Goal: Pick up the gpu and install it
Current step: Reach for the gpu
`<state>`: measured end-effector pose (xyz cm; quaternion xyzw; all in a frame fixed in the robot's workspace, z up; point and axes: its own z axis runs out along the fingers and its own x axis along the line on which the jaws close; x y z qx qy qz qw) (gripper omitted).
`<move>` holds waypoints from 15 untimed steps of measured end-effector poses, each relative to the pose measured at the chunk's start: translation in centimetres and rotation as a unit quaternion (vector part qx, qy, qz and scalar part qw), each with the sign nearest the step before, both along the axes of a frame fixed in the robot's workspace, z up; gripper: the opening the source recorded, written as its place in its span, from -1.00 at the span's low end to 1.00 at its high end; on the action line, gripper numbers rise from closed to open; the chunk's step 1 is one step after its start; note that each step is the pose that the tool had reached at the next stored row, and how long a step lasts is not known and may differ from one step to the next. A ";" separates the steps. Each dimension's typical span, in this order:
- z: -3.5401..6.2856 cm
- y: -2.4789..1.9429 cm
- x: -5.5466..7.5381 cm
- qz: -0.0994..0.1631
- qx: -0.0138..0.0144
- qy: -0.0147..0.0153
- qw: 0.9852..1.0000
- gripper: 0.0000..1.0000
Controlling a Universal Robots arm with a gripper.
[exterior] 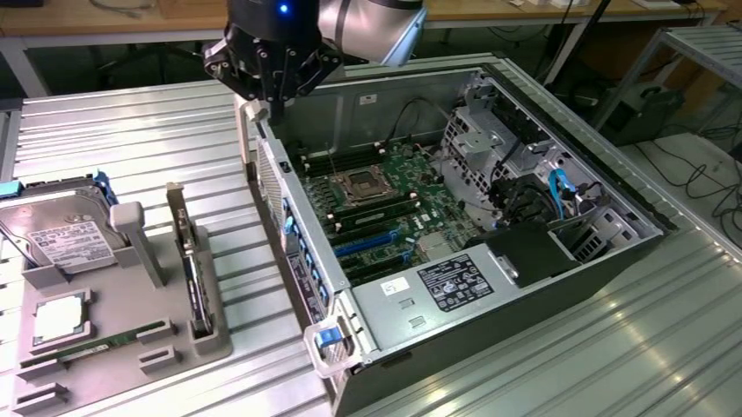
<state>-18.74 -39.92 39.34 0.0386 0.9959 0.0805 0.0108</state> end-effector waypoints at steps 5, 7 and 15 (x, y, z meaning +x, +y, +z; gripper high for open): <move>0.00 -0.01 -0.3 0.000 0.000 0.000 1.000 -0.79; 0.00 -0.01 -0.4 0.000 0.000 0.000 1.000 -0.79; -0.01 -0.46 -1.0 0.000 0.000 0.000 1.000 -0.79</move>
